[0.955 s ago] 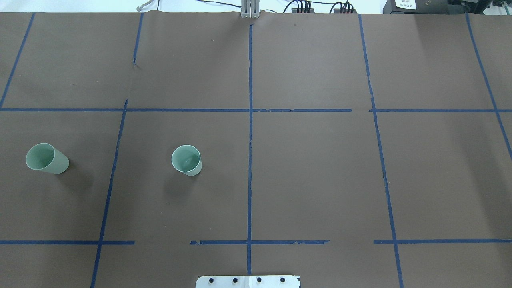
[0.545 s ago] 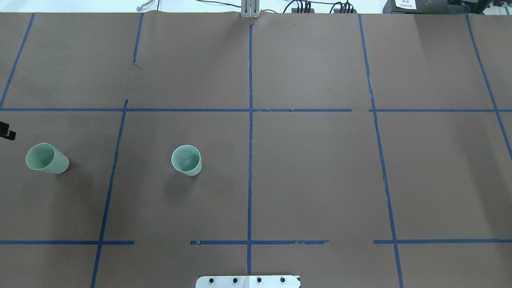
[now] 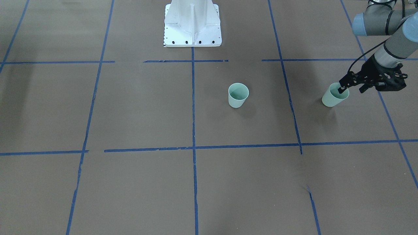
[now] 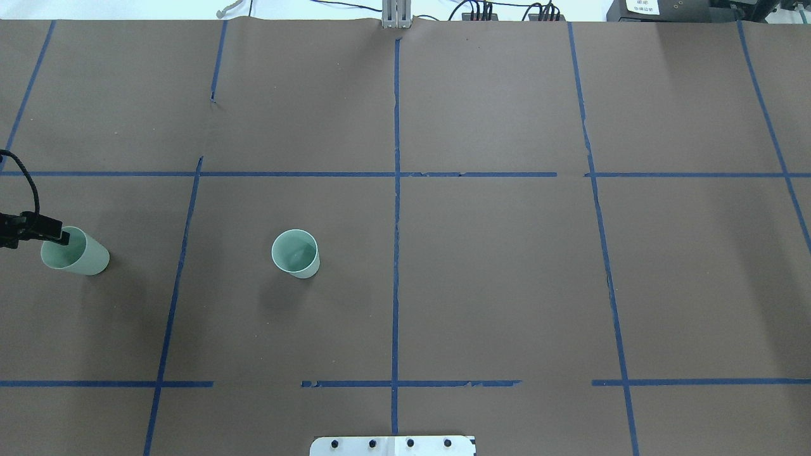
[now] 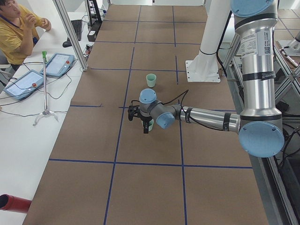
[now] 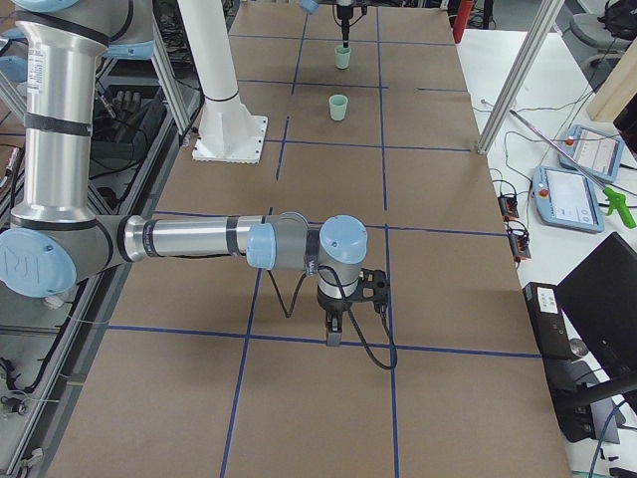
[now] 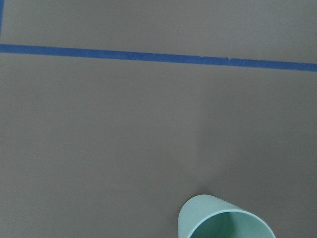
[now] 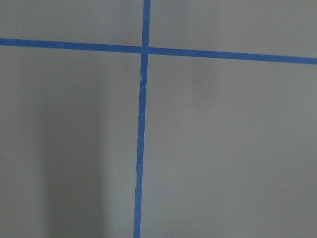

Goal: Stack cups
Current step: 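Move the left gripper down onto the outer pale green cup, then grasp the cup with the left gripper and carry it over the other cup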

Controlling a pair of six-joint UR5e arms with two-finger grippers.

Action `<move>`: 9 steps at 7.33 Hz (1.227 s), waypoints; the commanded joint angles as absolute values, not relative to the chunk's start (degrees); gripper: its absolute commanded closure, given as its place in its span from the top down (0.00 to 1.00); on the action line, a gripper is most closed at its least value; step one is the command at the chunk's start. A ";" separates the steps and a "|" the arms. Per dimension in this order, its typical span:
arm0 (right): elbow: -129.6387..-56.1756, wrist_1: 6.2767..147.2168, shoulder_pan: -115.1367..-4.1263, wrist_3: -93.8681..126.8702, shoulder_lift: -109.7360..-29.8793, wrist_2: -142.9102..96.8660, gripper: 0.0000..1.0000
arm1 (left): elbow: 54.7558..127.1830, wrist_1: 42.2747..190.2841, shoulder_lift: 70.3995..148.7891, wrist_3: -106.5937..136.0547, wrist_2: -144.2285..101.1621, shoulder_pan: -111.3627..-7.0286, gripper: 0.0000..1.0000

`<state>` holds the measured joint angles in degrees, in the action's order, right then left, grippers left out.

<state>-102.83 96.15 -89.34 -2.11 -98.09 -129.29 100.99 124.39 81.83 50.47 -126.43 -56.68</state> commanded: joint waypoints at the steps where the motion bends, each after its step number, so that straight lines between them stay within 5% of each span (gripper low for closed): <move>1: -102.83 96.15 -89.30 -2.11 -98.09 -129.29 1.00 | 100.55 124.19 81.83 51.06 -127.00 -55.99 0.00; 7: -102.83 96.15 -89.38 -2.11 -98.09 -129.29 1.00 | 109.65 120.27 84.10 57.79 -126.47 -56.78 0.00; 9: -102.83 96.15 -89.30 -2.11 -98.09 -129.29 1.00 | 114.85 104.76 96.61 68.32 -121.76 -55.47 0.00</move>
